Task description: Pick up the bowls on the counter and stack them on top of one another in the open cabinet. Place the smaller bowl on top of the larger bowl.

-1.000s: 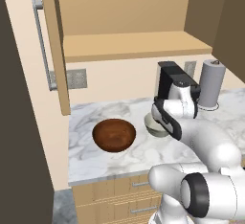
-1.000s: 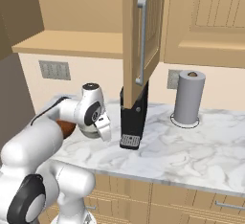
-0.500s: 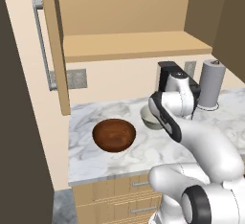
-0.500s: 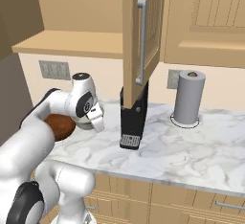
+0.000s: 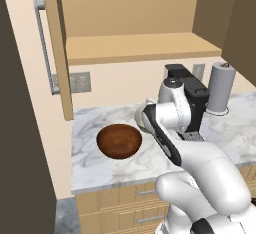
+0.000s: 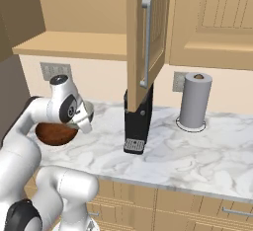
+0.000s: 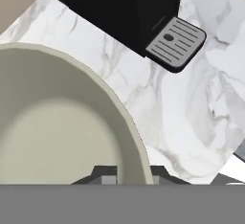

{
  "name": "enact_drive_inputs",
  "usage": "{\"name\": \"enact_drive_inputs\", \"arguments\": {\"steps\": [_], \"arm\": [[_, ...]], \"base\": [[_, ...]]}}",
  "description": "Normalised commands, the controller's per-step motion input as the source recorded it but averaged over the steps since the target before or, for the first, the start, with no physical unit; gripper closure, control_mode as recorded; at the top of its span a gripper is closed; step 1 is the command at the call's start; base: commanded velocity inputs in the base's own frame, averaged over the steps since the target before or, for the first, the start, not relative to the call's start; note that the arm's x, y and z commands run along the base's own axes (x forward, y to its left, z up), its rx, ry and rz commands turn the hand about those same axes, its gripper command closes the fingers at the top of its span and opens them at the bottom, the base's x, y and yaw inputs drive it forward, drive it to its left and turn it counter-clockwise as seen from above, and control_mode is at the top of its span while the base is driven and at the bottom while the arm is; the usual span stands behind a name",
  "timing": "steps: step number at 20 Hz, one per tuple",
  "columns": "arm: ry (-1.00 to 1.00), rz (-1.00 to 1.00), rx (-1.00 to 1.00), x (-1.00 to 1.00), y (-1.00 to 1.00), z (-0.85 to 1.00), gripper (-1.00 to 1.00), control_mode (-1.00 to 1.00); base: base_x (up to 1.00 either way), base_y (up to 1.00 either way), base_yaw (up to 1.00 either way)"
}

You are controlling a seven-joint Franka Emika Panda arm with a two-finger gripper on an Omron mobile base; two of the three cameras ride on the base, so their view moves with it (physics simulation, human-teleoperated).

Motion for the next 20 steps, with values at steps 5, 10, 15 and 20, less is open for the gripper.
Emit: {"name": "enact_drive_inputs", "arguments": {"steps": [5, 10, 15, 20], "arm": [[-0.05, 0.0, -0.01, 0.0, 0.45, 0.09, 1.0, -1.0], [-0.01, 0.0, 0.0, 0.0, 0.44, 0.04, 1.0, -1.0], [-0.01, -0.01, -0.01, 0.01, 0.31, 0.0, 1.0, -1.0], [0.0, -0.03, -0.01, 0.07, 0.17, -0.05, 1.0, -1.0]], "base": [[0.0, 0.0, 0.0], [0.0, 0.0, 0.0], [0.0, 0.0, 0.0], [0.0, 0.0, 0.0]]}}
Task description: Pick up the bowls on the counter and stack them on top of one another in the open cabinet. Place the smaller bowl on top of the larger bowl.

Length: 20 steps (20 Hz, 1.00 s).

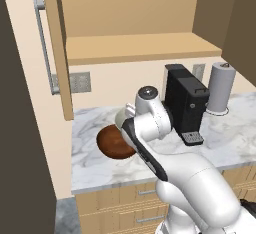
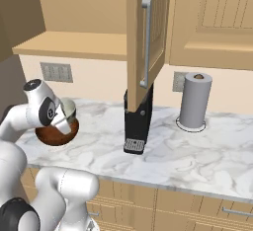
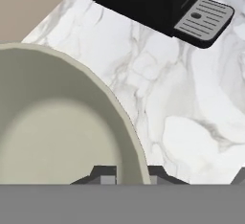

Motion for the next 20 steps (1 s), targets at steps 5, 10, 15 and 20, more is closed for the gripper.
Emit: {"name": "enact_drive_inputs", "arguments": {"steps": [5, 10, 15, 20], "arm": [[0.01, -0.02, 0.0, 0.03, 0.18, -0.13, 1.0, -1.0], [0.0, 0.0, 0.04, 0.0, 0.15, -0.2, 1.0, -1.0], [0.01, 0.0, 0.08, 0.0, 0.11, -0.23, 1.0, -1.0], [0.03, 0.0, 0.09, 0.0, 0.12, -0.25, 1.0, -1.0]], "base": [[0.0, 0.0, 0.0], [0.0, 0.0, 0.0], [0.0, 0.0, 0.0], [0.0, 0.0, 0.0]]}}
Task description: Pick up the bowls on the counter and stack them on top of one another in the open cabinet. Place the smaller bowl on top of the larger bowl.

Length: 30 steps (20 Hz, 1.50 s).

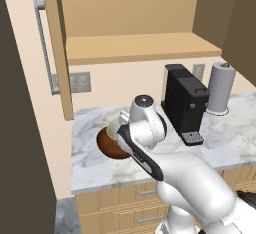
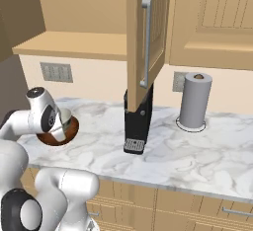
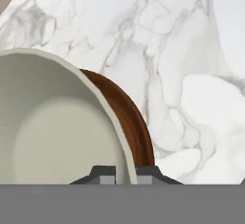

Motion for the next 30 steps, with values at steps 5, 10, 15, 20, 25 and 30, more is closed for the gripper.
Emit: {"name": "enact_drive_inputs", "arguments": {"steps": [5, 10, 15, 20, 25, 30], "arm": [[0.03, 0.0, 0.02, 0.05, 0.18, -0.23, 1.0, -1.0], [0.0, 0.0, 0.0, 0.06, 0.21, -0.19, 1.0, -1.0], [0.0, 0.0, 0.0, 0.1, 0.13, -0.2, 1.0, -1.0], [0.01, 0.0, 0.0, 0.13, 0.02, -0.22, 1.0, -1.0], [0.01, 0.0, 0.0, 0.11, 0.0, -0.21, -1.0, -1.0], [0.0, 0.0, 0.0, 0.09, 0.0, -0.17, -1.0, -1.0]], "base": [[0.0, 0.0, 0.0], [0.0, 0.0, 0.0], [0.0, 0.0, 0.0], [0.0, 0.0, 0.0], [0.0, 0.0, 0.0], [0.0, 0.0, 0.0]]}}
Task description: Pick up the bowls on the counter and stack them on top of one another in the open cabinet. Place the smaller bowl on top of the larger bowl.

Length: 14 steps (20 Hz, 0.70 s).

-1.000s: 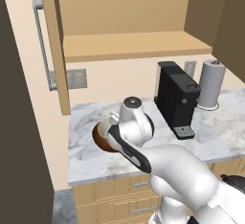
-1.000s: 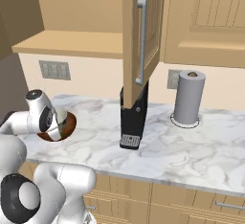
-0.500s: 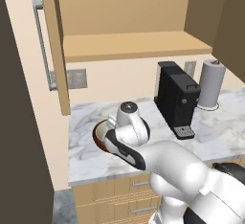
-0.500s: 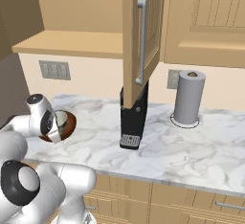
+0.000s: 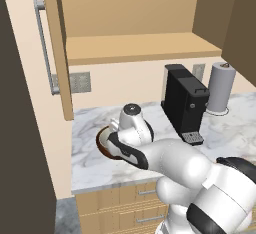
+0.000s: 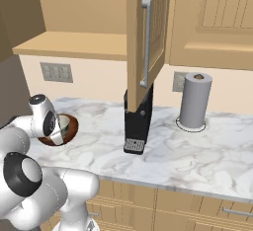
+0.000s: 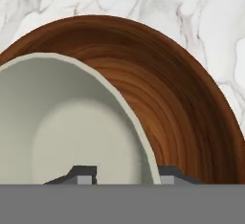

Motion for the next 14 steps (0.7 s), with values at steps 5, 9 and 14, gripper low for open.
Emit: {"name": "enact_drive_inputs", "arguments": {"steps": [5, 9, 14], "arm": [[0.0, 0.0, 0.01, 0.0, -0.03, -0.03, -1.0, -1.0], [0.0, -0.01, 0.01, -0.24, -0.14, 0.01, -1.0, -1.0], [-0.01, 0.0, 0.01, -0.24, -0.1, 0.05, -1.0, -1.0]], "base": [[0.0, 0.0, 0.0], [0.0, 0.0, 0.0], [0.0, 0.0, 0.0]]}}
